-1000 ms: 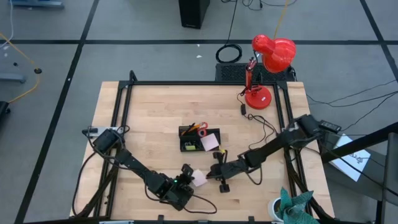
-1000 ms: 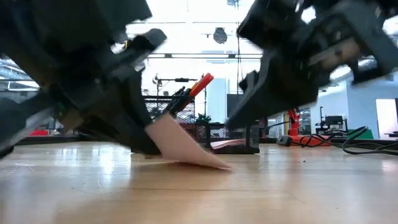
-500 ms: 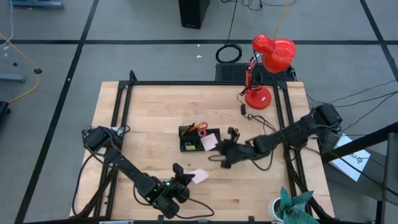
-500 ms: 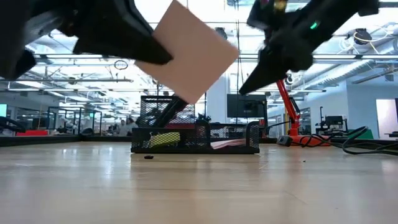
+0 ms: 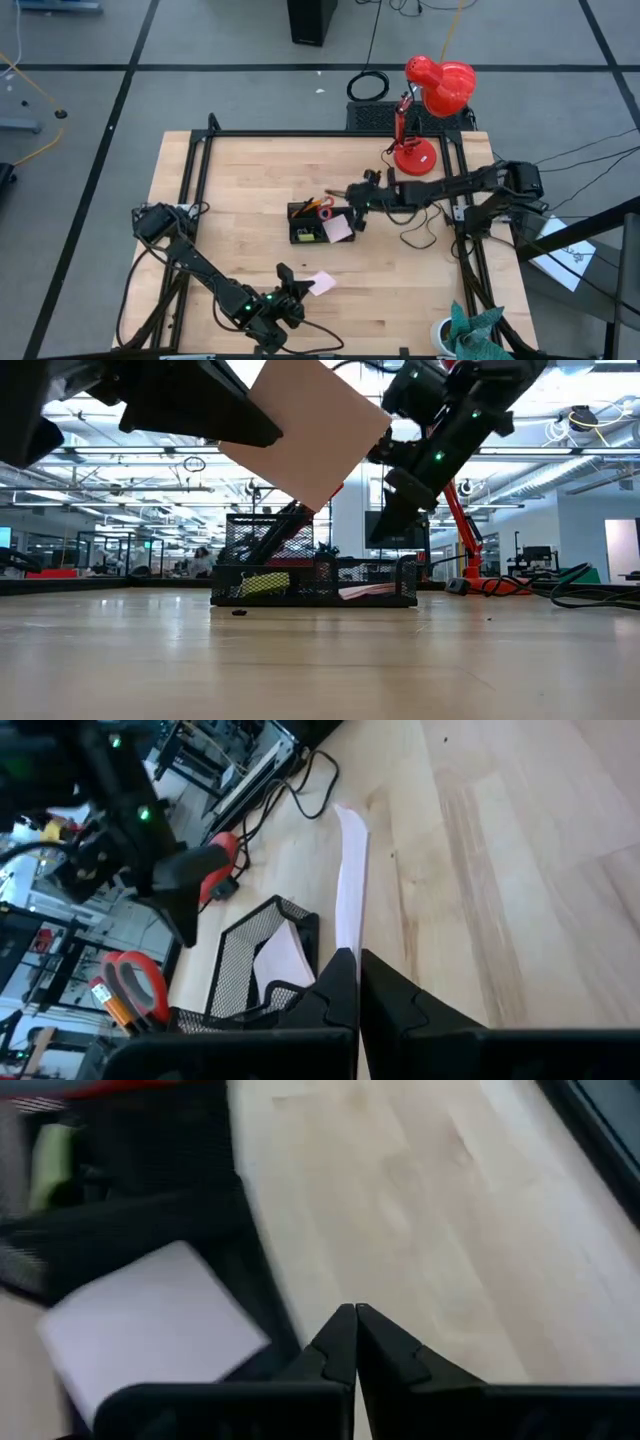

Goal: Pick and place office supplies into organizer
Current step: Put the pink sticky notes into the black desk organizer

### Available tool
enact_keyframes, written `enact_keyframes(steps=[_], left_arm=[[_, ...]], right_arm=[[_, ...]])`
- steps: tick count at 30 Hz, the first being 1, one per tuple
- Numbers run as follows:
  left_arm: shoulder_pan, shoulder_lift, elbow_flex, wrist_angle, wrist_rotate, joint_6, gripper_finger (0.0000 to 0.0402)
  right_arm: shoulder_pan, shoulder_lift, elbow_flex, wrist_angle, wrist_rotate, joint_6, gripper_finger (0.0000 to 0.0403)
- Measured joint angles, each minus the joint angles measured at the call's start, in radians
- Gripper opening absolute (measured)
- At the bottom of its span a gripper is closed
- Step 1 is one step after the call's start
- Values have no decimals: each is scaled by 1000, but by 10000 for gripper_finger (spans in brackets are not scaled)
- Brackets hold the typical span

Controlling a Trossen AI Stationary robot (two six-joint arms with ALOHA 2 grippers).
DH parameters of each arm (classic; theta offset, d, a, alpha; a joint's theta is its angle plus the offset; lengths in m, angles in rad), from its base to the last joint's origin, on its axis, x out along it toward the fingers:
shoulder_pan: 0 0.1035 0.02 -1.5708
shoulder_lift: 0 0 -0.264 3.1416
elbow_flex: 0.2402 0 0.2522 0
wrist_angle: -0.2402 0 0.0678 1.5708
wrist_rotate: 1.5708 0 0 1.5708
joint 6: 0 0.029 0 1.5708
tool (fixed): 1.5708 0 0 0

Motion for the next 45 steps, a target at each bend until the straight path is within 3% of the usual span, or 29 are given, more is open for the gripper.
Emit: enact_keyframes(steps=[6, 19, 27, 33, 39, 45], left_arm=[[2, -1, 0, 6, 19, 4, 1], [3, -1, 2, 33, 24, 16, 2], [24, -1, 2, 37, 22, 41, 1], [80, -2, 2, 70, 11, 166, 1], [119, -2, 2, 142, -28, 359, 1], [133, 10, 89, 18, -81, 438, 1]], right_arm=[[-80, 6, 0, 1, -151, -21, 0], [-73, 116, 0, -18, -205, 13, 0], [-14, 108, 0, 1, -205, 43, 0], [28, 96, 0, 1, -127, 63, 0], [96, -7, 0, -74, 37, 121, 0], [164, -119, -28, -72, 89, 177, 0]])
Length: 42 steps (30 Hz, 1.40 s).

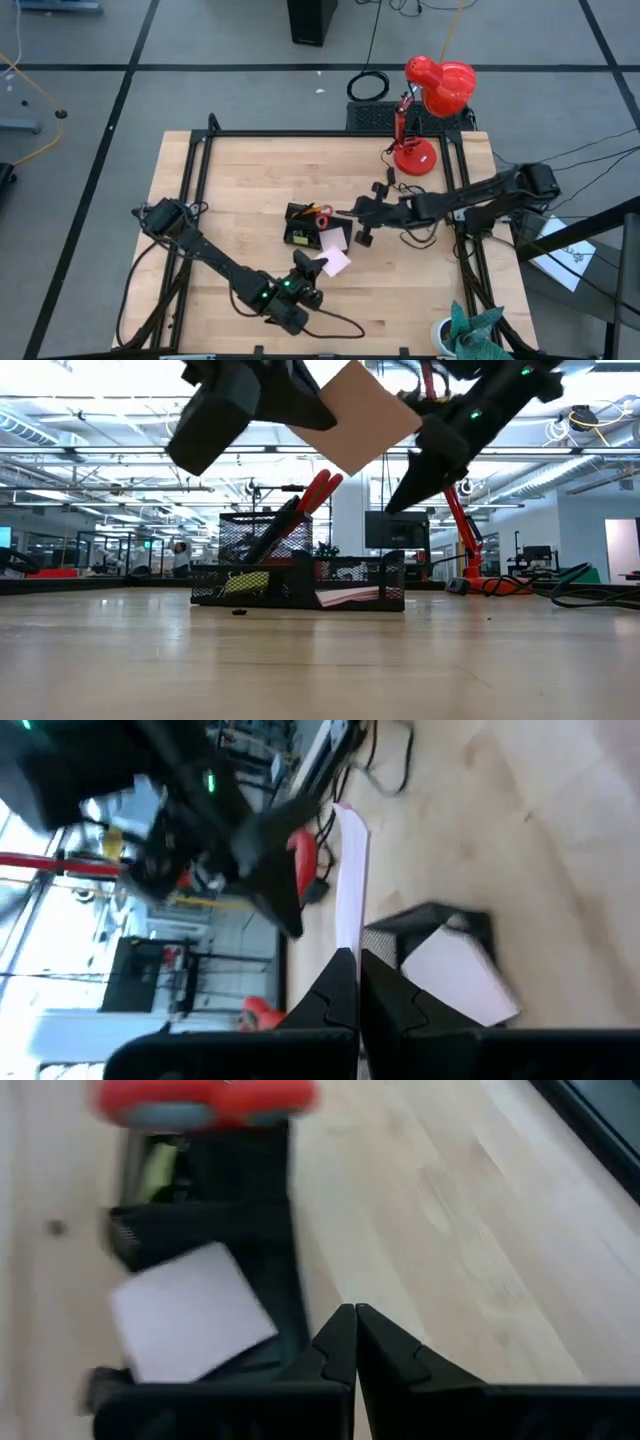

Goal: Pick and place office supplies into organizer
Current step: Put the pink sticky notes into the black desk organizer

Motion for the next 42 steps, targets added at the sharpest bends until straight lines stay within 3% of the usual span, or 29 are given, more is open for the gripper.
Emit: enact_keyframes(steps=[11, 14, 19, 22, 26, 32, 42], left_arm=[[1, -9, 32, -111, 0, -145, 1], [-1, -9, 32, -153, 3, -195, 1], [3, -22, 31, -180, 25, -240, 0], [15, -29, 31, -183, 24, -253, 0], [36, -40, 31, -177, 24, -257, 0], [69, -39, 31, -175, 62, -257, 0], [83, -39, 31, -177, 83, -256, 0]], right_arm=[[186, -103, -101, 193, 3, -223, 20], [256, -104, -101, 268, 31, -285, 50], [371, -80, -101, 357, 223, -367, 132], [422, -60, -101, 405, 283, -409, 179], [466, -7, -92, 477, 353, -467, 210], [499, 135, 2, 476, 467, -548, 207], [488, 303, 161, 462, 578, -648, 157]])
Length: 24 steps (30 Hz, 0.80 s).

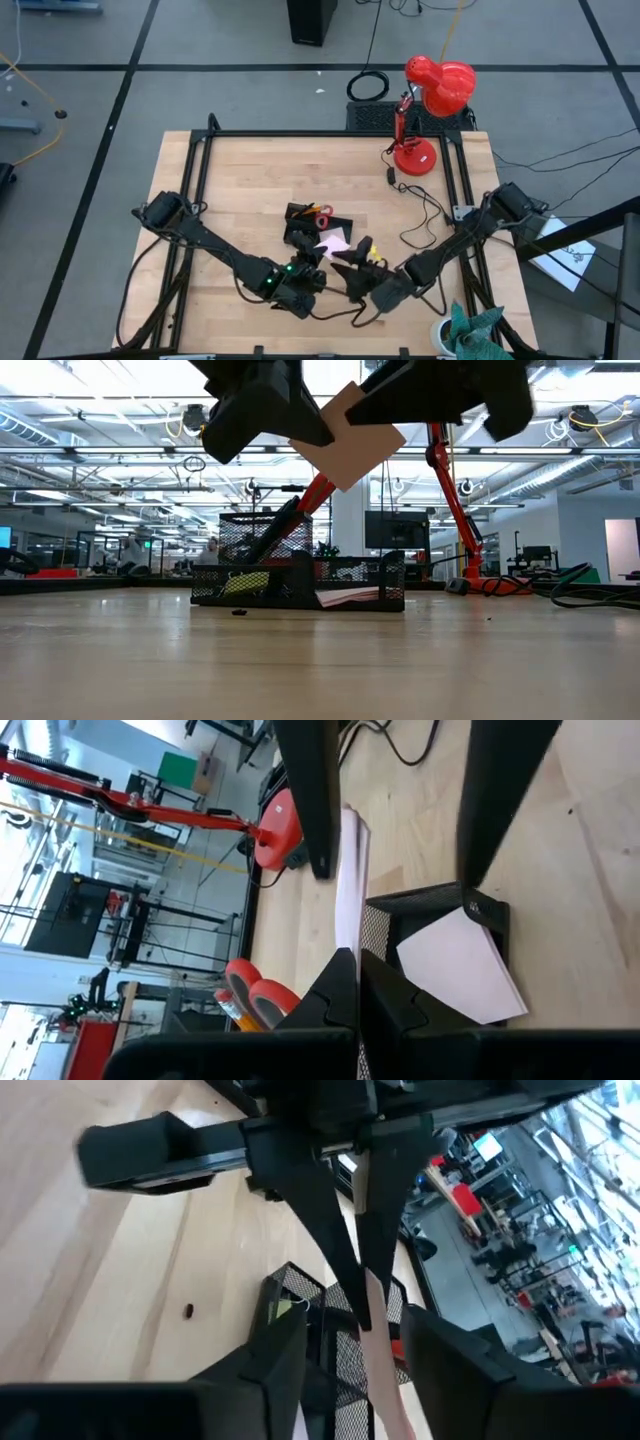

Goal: Pick and place office supplies into organizer
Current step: Put the pink sticky notes into the black desk organizer

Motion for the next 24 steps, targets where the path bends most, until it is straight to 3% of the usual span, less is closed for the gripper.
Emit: enact_keyframes(steps=[6, 11, 17, 24], left_arm=[[-13, 0, 0, -2, 0, -1, 1], [-15, 0, 0, -5, 6, -6, 1], [-22, 0, 0, -22, 5, -29, 6], [-95, -52, -1, -284, -41, -267, 55]], right_arm=[[-31, -5, 27, -140, -6, 127, 83], [-42, -5, 32, -154, -83, 143, 9], [-42, -5, 36, -170, -51, 147, 2], [-26, -5, 153, -502, 2, 327, 1]])
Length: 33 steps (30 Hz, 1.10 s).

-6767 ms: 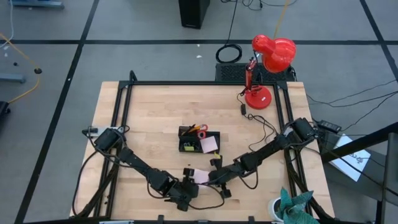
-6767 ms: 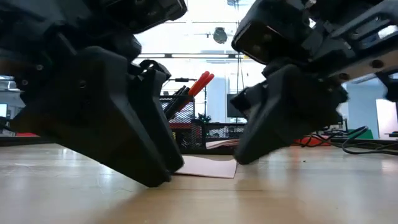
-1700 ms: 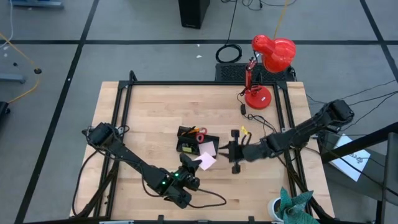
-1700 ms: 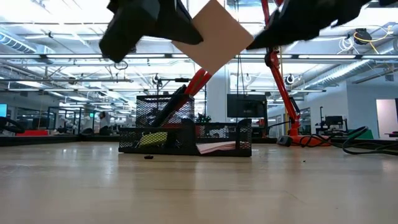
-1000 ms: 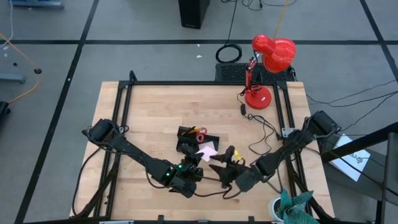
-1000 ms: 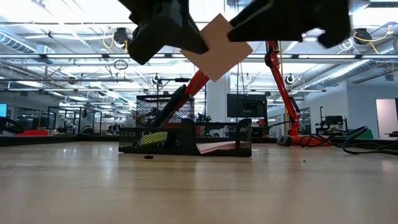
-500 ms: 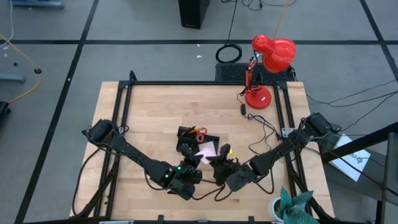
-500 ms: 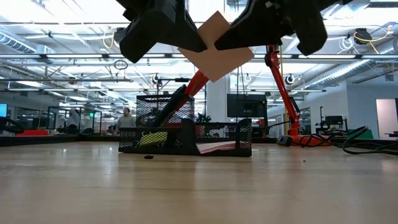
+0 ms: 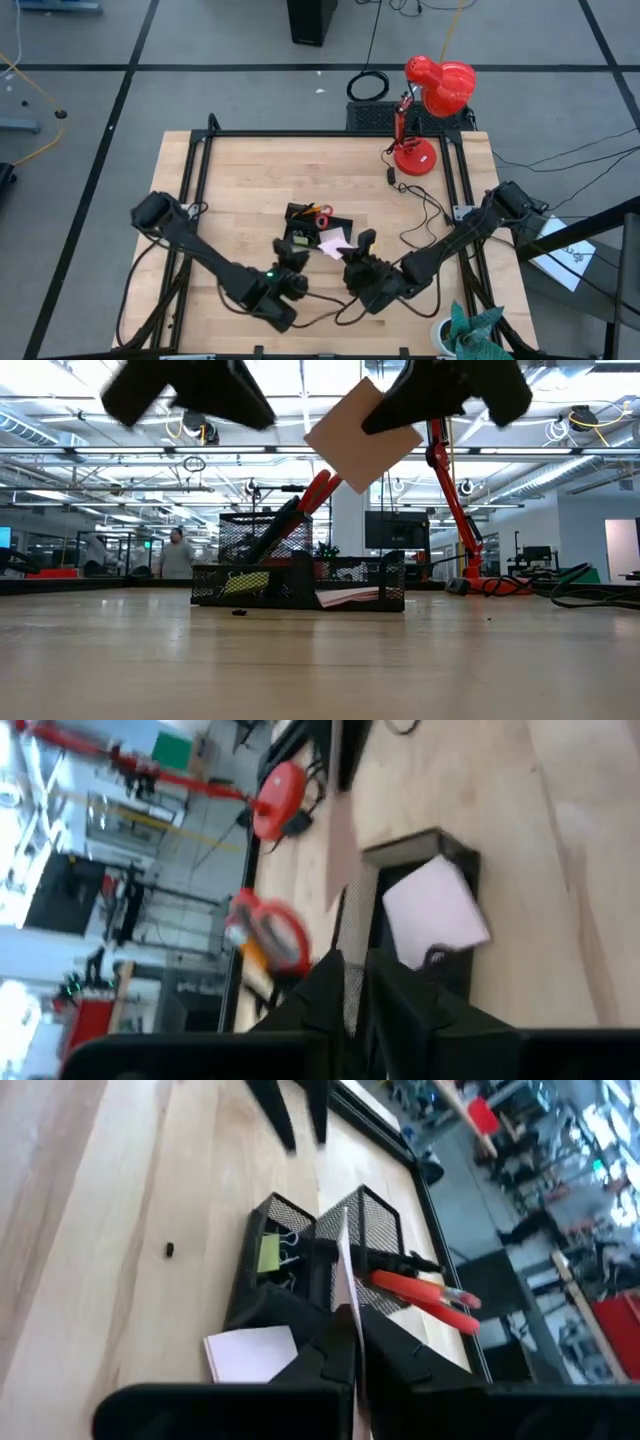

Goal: Pick and place office supplies into organizer
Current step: Put the pink sticky notes into the black desk organizer

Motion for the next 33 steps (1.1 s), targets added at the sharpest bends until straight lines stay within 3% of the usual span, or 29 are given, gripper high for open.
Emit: enact_keyframes(steps=[9, 19, 23, 33], left_arm=[[-102, -102, 0, -365, 5, -441, 99], [-214, -110, 0, -564, 0, -640, 102], [-259, -110, 0, -614, -4, -674, 102], [-341, -110, 0, -736, -5, -818, 102]], right_arm=[[13, 127, 233, -387, 4, 253, 1], [-68, 439, 638, -1014, -81, 645, 0], [-106, 473, 699, -1034, -97, 669, 0], [-197, 477, 688, -972, -226, 659, 0]])
